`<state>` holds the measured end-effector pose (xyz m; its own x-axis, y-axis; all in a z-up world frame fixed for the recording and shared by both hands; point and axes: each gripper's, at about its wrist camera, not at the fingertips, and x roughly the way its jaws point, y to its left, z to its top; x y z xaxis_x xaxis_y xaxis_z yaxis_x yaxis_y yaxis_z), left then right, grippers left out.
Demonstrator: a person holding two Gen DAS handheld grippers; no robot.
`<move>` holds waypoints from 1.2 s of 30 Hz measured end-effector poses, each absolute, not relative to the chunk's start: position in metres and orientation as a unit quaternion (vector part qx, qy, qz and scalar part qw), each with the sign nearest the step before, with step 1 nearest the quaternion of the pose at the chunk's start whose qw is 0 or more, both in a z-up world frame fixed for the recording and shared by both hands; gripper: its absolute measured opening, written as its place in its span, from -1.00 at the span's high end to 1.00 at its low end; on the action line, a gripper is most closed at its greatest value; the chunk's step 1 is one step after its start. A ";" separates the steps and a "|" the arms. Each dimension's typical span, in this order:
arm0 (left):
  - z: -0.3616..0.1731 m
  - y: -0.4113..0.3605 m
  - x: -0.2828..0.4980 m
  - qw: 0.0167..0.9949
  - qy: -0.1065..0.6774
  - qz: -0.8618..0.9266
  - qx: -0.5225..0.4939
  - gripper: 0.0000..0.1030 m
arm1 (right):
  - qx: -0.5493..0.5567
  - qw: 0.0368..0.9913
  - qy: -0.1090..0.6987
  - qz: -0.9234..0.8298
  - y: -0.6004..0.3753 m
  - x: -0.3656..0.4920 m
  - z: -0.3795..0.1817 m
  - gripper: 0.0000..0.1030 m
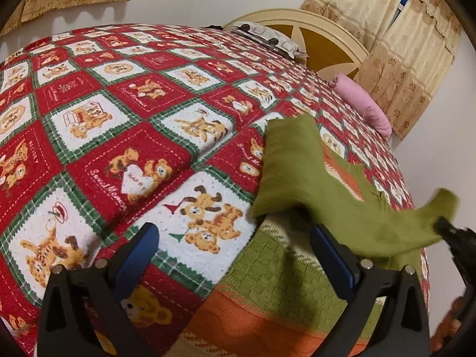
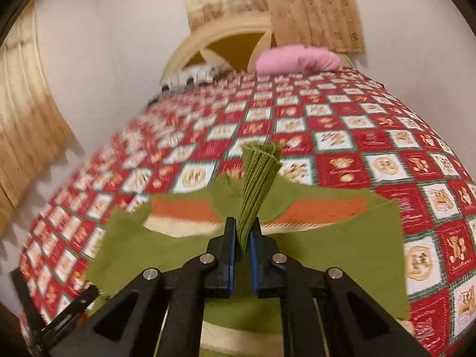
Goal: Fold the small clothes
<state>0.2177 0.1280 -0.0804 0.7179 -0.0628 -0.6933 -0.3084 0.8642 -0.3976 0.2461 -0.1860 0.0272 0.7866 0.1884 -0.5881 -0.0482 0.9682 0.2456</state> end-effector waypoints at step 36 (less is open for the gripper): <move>-0.084 0.131 0.219 0.892 0.370 0.094 -0.244 -1.00 | -0.015 0.918 0.389 -0.072 -0.245 0.240 -0.022 0.89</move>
<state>0.2191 0.1305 -0.0844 0.7090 -0.0137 -0.7050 -0.3474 0.8633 -0.3662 0.2398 -0.2449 -0.0220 0.6865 -0.1434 -0.7129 0.1196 0.9893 -0.0839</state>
